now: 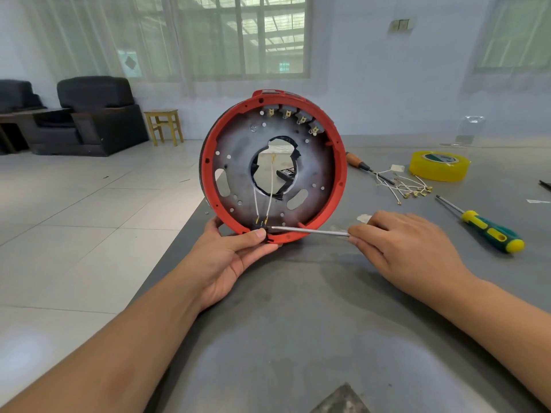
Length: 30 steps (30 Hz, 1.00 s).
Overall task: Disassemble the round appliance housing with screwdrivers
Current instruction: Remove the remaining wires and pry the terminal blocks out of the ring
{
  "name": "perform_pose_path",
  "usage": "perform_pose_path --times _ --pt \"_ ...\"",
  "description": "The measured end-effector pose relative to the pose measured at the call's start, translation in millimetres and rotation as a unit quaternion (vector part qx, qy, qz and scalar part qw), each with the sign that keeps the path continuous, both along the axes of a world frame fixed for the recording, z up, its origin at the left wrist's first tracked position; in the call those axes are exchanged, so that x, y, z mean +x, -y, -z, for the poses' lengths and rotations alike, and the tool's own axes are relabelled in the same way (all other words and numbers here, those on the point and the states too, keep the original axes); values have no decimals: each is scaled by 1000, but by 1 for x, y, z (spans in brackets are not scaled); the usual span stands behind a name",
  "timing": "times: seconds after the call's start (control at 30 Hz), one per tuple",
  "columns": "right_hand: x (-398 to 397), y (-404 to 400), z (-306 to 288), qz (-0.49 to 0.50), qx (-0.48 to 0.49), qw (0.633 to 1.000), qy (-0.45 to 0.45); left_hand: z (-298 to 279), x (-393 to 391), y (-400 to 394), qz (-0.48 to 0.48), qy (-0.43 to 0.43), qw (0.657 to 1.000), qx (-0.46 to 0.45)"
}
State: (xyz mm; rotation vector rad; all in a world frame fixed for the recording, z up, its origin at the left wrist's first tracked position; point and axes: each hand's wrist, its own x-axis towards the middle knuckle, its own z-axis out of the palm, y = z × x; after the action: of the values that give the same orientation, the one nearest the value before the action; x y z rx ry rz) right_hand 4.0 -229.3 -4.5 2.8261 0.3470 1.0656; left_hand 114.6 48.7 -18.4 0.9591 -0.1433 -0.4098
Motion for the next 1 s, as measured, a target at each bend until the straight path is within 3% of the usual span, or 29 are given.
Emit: perform_pose_path --times 0.5,1.0 --pt "1 -3 3 16 2 1000 8 -2 -3 -1 21 -24 999 -34" --pt "-3 -19 11 30 50 998 -5 -4 -15 11 -50 -51 994 -79"
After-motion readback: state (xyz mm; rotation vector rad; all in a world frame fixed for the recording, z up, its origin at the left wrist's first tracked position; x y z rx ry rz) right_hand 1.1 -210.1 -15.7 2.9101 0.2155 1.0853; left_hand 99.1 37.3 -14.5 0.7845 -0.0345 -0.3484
